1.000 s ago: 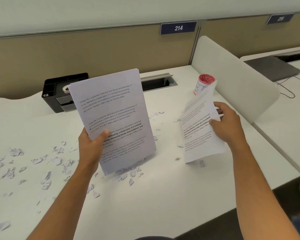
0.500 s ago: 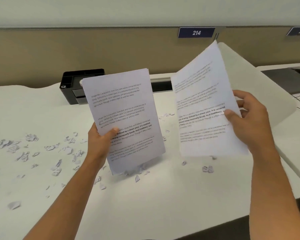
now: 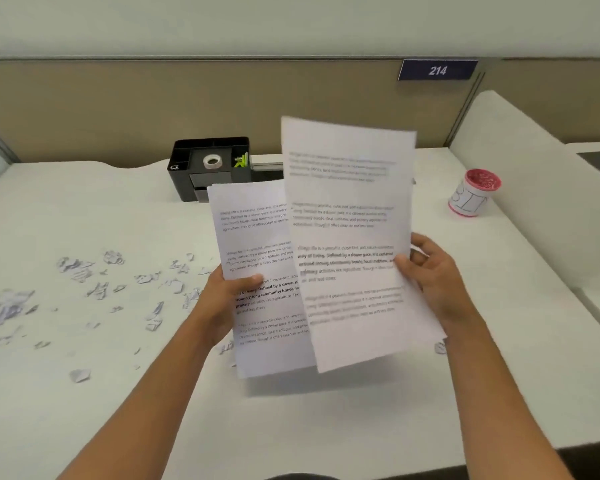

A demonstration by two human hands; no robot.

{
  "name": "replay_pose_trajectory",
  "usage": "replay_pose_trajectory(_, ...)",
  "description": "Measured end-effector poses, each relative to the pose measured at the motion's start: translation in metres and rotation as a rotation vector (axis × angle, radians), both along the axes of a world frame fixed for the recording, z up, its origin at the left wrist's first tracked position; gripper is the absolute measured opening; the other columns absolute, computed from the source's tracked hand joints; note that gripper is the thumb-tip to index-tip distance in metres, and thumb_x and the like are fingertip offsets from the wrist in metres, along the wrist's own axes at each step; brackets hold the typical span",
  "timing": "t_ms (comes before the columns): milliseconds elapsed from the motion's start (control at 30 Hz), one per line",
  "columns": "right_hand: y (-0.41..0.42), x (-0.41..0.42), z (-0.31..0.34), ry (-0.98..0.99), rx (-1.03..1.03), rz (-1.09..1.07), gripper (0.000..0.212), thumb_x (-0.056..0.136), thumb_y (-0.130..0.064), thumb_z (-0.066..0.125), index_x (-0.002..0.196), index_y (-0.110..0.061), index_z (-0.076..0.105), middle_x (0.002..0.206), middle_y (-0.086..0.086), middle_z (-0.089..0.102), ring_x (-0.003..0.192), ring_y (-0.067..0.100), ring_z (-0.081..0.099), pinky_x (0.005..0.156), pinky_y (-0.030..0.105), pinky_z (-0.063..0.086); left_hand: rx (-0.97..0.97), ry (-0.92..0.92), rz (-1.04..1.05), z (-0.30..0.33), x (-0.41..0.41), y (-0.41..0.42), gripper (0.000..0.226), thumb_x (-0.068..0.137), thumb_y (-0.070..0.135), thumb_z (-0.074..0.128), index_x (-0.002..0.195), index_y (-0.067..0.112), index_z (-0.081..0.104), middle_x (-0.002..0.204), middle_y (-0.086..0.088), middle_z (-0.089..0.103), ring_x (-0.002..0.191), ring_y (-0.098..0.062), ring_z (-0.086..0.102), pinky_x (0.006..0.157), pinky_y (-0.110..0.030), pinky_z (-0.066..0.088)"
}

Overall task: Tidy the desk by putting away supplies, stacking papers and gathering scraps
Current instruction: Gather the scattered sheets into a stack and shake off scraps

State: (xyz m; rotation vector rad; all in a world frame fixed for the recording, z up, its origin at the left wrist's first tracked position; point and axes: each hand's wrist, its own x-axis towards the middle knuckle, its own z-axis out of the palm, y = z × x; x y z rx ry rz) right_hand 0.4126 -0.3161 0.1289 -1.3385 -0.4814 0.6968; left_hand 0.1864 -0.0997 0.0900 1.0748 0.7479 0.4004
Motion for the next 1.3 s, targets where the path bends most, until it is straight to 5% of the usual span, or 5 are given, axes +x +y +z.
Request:
replay_pose_trajectory(367,0.037,-0.045,-0.057,0.203,-0.132,0.049,0.008,0.09,-0.005,0.062,0.097,-0.009,0.063,0.102,0.014,0.072,0.093,0.031,0.067,0.086,0.044,0.055,-0.046,0.042,0.012,-0.011,-0.02,-0.007,0.038,0.088,-0.004,0.058,0.123,0.012,0.062,0.111,-0.016,0.072,0.099,-0.039,0.069,0.078,-0.052,0.058)
replay_pose_trajectory(633,0.051,-0.055,-0.06,0.188,-0.186,0.229,0.061,0.075,-0.007,0.073,0.129,-0.018,0.046,0.119,0.009,0.069,0.106,0.031,0.067,0.09,0.049,0.055,-0.038,0.063,0.058,-0.009,-0.03,-0.005,0.027,0.094,0.003,0.053,0.113,0.015,0.067,0.098,-0.013,0.075,0.085,-0.031,0.07,0.071,-0.044,0.06)
replay_pose_trajectory(833,0.066,-0.074,-0.063,0.097,-0.178,0.242,0.052,0.086,0.008,0.063,0.131,-0.012,0.047,0.125,0.008,0.066,0.113,0.027,0.064,0.099,0.05,0.05,-0.059,0.047,0.071,-0.008,-0.036,-0.002,0.054,0.096,0.061,0.032,0.124,0.026,0.063,0.116,-0.002,0.072,0.107,-0.024,0.068,0.093,-0.048,0.052)
replay_pose_trajectory(1033,0.083,-0.089,-0.045,-0.036,-0.161,0.194,0.044,0.087,0.003,0.065,0.121,-0.019,0.05,0.121,0.003,0.067,0.109,0.024,0.066,0.088,0.044,0.057,0.287,-0.012,0.051,0.005,-0.046,0.007,0.036,0.093,0.016,0.064,0.127,0.016,0.054,0.12,-0.005,0.069,0.107,-0.026,0.068,0.09,-0.052,0.055)
replay_pose_trajectory(1300,0.109,-0.113,-0.008,-0.147,0.006,0.161,0.042,0.086,0.001,0.067,0.121,-0.019,0.054,0.119,0.005,0.067,0.106,0.025,0.067,0.086,0.047,0.058,0.501,-0.075,0.197,0.038,-0.067,0.024,0.03,0.094,0.011,0.062,0.123,0.011,0.058,0.114,-0.003,0.071,0.103,-0.023,0.069,0.085,-0.045,0.058)
